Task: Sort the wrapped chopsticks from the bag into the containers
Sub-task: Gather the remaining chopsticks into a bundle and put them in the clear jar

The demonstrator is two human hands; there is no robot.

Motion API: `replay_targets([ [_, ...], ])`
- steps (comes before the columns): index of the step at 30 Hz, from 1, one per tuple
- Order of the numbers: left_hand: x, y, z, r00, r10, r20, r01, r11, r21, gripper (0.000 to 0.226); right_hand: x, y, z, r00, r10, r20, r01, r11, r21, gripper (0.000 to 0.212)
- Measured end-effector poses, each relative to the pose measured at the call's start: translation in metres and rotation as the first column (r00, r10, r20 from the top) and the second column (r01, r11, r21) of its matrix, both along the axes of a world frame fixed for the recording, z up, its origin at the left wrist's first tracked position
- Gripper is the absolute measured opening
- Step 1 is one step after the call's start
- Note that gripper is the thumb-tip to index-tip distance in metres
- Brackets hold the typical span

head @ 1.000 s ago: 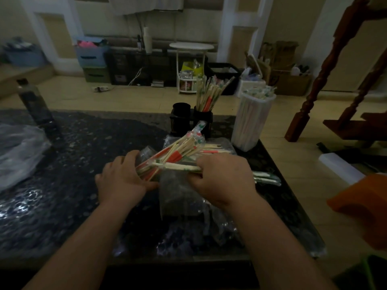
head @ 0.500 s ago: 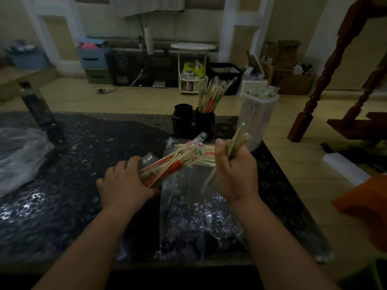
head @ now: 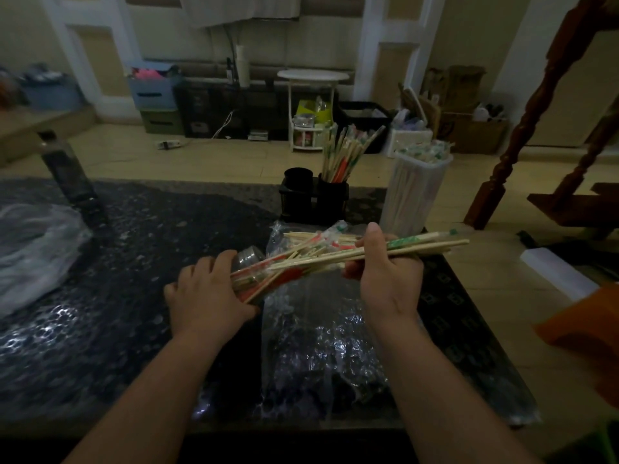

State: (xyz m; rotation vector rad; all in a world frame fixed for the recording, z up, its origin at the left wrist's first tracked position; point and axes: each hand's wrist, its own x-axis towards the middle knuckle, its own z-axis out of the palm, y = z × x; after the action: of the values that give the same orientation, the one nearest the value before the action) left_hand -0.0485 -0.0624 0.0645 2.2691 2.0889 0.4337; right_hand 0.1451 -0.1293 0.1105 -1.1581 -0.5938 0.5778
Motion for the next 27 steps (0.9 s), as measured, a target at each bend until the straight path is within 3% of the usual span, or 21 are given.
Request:
replay_targets([
  [7,0.002,-0.002,-0.003,1.000,-0.026,-0.010,0.026,0.998,0.062,0.095,0.003,0.006,-0.010,0.987,0.158,-0.029,-0.160,0.967,-0.197,0.016],
  [14,0.004,0.000,-0.004,0.999,-0.042,-0.008,0.043,0.994,0.100,0.096,0.001,0.009,-0.013,0.963,0.267,-0.047,-0.270,0.935,-0.230,0.012],
  [20,0.006,0.000,-0.005,0.998,-0.062,-0.026,0.064,0.992,0.110,0.097,0.000,0.011,-0.009,0.926,0.285,-0.249,-0.332,0.927,-0.172,0.029],
  [27,0.008,-0.001,-0.006,0.996,-0.079,-0.030,0.082,0.989,0.127,0.096,0.003,0.013,-0.022,0.952,0.299,-0.059,-0.295,0.856,-0.424,0.019],
])
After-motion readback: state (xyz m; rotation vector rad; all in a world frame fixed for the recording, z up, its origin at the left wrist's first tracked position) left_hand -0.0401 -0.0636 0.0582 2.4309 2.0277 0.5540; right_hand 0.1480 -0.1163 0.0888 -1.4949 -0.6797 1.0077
